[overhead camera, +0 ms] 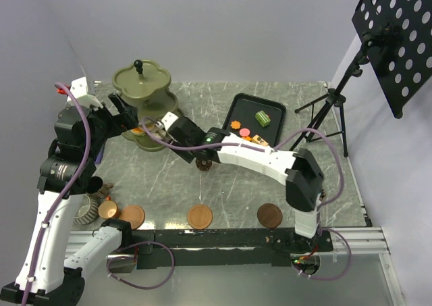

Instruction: Serve the afternoon tea

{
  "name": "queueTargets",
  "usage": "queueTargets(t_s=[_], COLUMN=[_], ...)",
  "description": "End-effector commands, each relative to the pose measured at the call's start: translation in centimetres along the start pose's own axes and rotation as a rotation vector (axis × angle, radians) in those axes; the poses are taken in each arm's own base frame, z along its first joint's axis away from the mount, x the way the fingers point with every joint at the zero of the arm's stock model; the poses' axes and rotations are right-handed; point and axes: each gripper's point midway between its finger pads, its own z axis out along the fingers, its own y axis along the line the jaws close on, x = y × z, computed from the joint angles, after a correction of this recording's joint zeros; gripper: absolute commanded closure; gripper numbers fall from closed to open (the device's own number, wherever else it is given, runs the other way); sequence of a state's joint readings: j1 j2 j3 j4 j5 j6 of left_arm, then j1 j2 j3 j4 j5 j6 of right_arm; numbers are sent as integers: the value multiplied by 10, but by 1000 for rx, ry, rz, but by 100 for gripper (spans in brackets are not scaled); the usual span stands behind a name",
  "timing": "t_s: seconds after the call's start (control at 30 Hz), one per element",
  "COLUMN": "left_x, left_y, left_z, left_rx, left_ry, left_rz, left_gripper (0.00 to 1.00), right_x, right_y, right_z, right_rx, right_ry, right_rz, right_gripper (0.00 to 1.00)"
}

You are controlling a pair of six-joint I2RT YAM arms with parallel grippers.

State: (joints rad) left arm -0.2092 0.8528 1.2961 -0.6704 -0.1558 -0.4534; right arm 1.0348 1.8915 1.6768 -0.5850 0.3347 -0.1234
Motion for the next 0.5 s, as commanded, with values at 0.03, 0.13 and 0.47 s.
queueTargets(t_s=[0.03,0.13,0.47], left_x=[-18,-14,-8], left_y=[-8,-9,-14], left_z=[-4,-2,2], left_rx=[30,36,59], left_ry=[-53,-44,-20], left_rz=[-4,-9,-27], left_gripper=[0,0,0], right_x=[21,48,115], right_y=[-19,-16,-1], right_z=[-48,-66,-91], right_rx=[42,18,25], right_ry=[13,49,167], right_rz=[93,92,82], right_gripper=[35,34,31])
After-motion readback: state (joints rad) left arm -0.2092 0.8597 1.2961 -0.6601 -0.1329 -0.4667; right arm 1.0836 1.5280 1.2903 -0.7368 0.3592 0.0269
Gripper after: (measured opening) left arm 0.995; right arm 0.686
